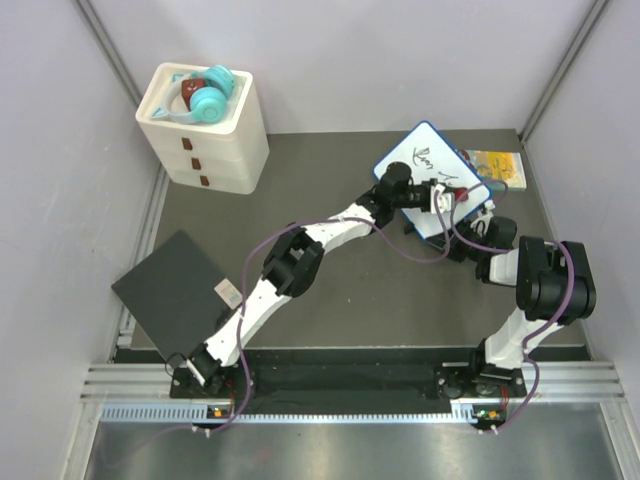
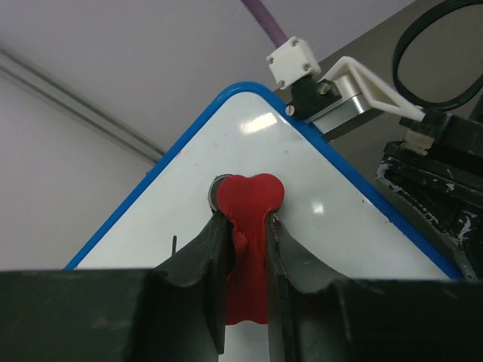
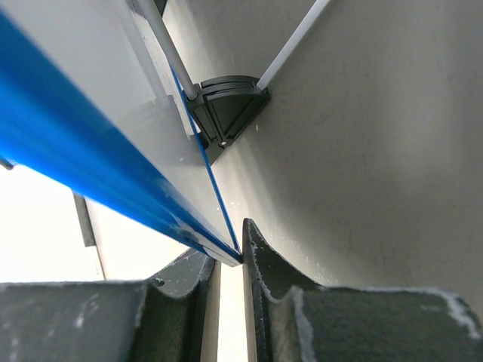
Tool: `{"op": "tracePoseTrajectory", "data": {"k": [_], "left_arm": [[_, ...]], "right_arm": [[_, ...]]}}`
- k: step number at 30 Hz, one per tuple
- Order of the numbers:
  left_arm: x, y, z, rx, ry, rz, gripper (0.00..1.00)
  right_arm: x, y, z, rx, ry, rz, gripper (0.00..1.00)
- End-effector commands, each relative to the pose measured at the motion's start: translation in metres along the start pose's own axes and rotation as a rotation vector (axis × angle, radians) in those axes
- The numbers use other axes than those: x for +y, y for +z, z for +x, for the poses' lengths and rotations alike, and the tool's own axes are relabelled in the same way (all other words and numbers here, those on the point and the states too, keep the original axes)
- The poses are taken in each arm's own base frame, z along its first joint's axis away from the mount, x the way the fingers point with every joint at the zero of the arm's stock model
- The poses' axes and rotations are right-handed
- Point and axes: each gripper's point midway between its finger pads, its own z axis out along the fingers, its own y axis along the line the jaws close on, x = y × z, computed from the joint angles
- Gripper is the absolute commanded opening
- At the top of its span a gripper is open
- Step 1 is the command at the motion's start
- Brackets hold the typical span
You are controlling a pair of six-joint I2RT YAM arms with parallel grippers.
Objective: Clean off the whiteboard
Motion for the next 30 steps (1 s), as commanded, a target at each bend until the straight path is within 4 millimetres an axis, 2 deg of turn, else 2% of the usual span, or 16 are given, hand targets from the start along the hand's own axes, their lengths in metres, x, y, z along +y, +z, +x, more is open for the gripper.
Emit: {"op": "tracePoseTrajectory", "data": {"k": [1,2,4,6,7,8,9,10,13,14,16,19,21,22,25,30], "left_arm": [[-0.048,0.015,-0.014,-0.043,-0.005,0.143,0.0],[-0.045,0.017,-0.01,-0.031,-0.029,0.114,0.0],[-0.018,0.018,-0.006,-0.004,-0.012,-0.021,0.0],[-0.003,0.017,0.0,0.001,-0.037,-0.116,0.0],[0.014,0.016,0.002,0.023,-0.041,-0.192,0.0],[0.016,0.013,0.014,0.039,-0.067,-0.221,0.0],[0.023,0.011,0.016,0.039,-0.076,-0.259,0.0],[0.037,0.006,0.016,0.029,-0.072,-0.326,0.0],[0.056,-0.008,0.03,0.029,-0.14,-0.43,0.0],[0.064,-0.018,0.044,0.046,-0.186,-0.479,0.0],[0.079,-0.033,0.059,0.051,-0.228,-0.537,0.0],[0.1,-0.054,0.068,-0.002,-0.302,-0.628,0.0],[0.107,-0.061,0.072,-0.023,-0.333,-0.667,0.0],[0.115,-0.065,0.07,-0.037,-0.327,-0.677,0.0],[0.109,-0.056,0.057,-0.082,-0.292,-0.603,0.0],[0.088,-0.029,0.004,-0.209,-0.21,-0.456,0.0]], "right_arm": [[0.005,0.001,0.025,0.111,-0.001,-0.043,0.0],[0.005,0.001,0.026,0.112,-0.001,-0.044,0.0],[0.005,0.001,0.026,0.112,-0.001,-0.044,0.0],[0.005,0.001,0.025,0.111,-0.002,-0.045,0.0],[0.005,0.001,0.025,0.111,-0.002,-0.045,0.0],[0.006,0.001,0.025,0.112,-0.002,-0.046,0.0],[0.005,0.001,0.026,0.111,-0.002,-0.045,0.0],[0.005,0.001,0.026,0.111,-0.002,-0.045,0.0],[0.006,0.001,0.025,0.11,-0.004,-0.048,0.0],[0.006,0.001,0.026,0.112,-0.001,-0.048,0.0],[0.005,0.001,0.026,0.113,-0.002,-0.048,0.0],[0.005,0.001,0.026,0.112,-0.002,-0.046,0.0],[0.005,0.001,0.026,0.112,-0.002,-0.046,0.0],[0.005,0.001,0.026,0.114,-0.001,-0.047,0.0],[0.005,0.002,0.027,0.116,-0.001,-0.047,0.0],[0.007,0.002,0.027,0.121,-0.012,-0.047,0.0]]}}
